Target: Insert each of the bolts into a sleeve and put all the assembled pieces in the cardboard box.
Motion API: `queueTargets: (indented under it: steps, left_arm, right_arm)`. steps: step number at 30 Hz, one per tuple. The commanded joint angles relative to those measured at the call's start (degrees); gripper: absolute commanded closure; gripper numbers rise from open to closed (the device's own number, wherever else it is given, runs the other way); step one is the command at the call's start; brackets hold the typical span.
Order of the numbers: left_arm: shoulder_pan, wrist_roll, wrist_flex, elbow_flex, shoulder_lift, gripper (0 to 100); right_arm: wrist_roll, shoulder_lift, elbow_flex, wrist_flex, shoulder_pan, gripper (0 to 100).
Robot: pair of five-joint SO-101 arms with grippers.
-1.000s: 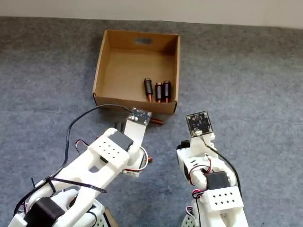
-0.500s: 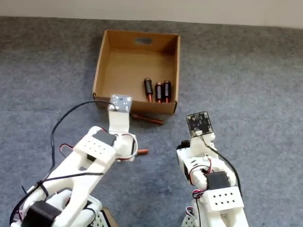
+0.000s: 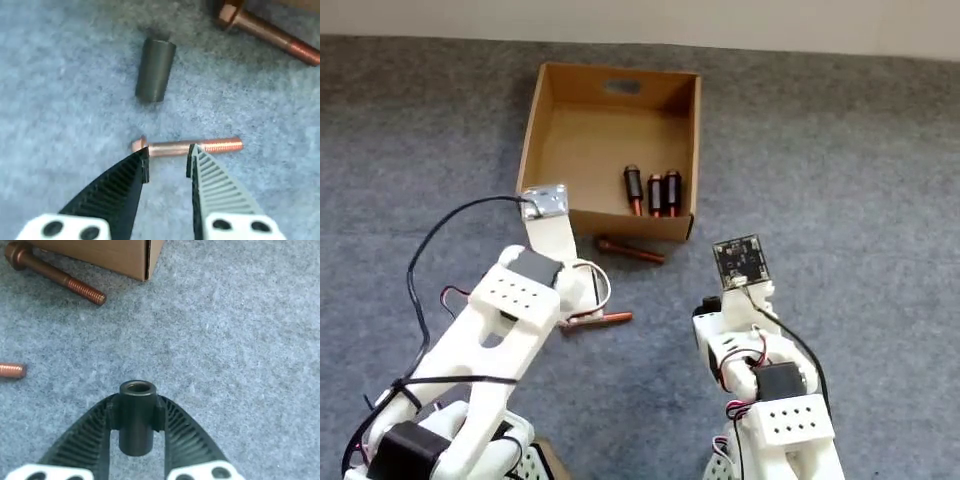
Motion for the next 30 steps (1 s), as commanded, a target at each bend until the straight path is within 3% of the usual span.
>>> queueTargets:
  steps: [1, 6, 10, 14, 17, 30]
  left_arm:
    - [1.45, 2.11, 6.95, -4.35, -1.45, 86]
    - [7.25, 2.11, 11.60, -2.59, -0.84, 86]
    - [9.54, 2.46, 2.99, 3.47, -0.84, 86]
    - [6.81, 5.27, -8.79, 9.89, -0.84, 86]
    - [2.86, 7.82, -13.10, 11.21, -0.84, 86]
    - [2.33, 12.66, -13.54, 7.87, -1.45, 86]
  right_arm:
    - [-0.18, -0.84, -0.22, -1.19, -0.48, 99.2]
    - [-0.18, -0.84, -0.22, -1.19, -0.57, 99.2]
    - [-0.18, -0.84, -0.22, -1.19, -0.57, 99.2]
    - [-0.26, -0.84, -0.22, -1.19, -0.57, 99.2]
    - [-0.35, -0.84, -0.22, -1.19, -0.57, 99.2]
    - [-0.26, -0.84, -0.22, -1.19, -0.57, 99.2]
